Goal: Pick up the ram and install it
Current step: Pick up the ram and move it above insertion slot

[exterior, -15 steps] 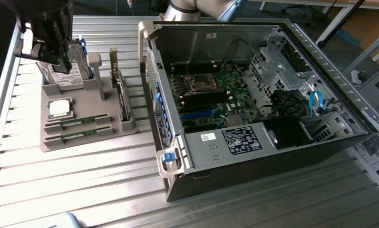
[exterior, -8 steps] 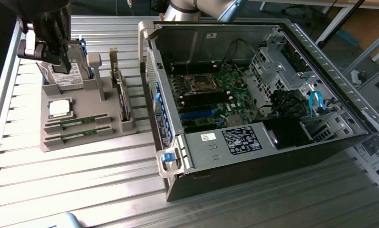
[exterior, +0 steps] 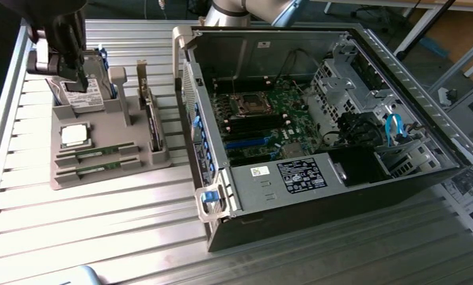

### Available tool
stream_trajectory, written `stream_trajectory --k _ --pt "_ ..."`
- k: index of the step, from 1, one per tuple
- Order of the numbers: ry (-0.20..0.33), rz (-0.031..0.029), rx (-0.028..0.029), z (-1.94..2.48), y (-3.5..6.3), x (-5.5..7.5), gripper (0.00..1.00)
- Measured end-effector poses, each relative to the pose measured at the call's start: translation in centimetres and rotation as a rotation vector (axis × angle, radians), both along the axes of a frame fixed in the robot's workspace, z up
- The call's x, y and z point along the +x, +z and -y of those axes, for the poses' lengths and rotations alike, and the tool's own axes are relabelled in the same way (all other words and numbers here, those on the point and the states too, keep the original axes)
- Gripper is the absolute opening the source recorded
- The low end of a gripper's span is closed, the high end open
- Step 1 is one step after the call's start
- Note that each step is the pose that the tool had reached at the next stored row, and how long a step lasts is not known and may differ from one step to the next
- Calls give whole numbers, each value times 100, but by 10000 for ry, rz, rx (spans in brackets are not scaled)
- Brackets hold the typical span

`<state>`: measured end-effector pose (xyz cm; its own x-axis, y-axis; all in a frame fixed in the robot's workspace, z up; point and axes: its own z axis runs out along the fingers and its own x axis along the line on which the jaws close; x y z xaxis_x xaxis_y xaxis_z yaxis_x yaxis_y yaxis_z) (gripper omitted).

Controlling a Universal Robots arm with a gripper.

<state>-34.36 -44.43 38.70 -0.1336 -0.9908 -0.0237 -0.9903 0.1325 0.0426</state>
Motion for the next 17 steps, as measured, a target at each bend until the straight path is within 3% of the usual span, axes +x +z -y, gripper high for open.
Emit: stream_trajectory --k 17 --pt "1671 1 0 0 -4 0 11"
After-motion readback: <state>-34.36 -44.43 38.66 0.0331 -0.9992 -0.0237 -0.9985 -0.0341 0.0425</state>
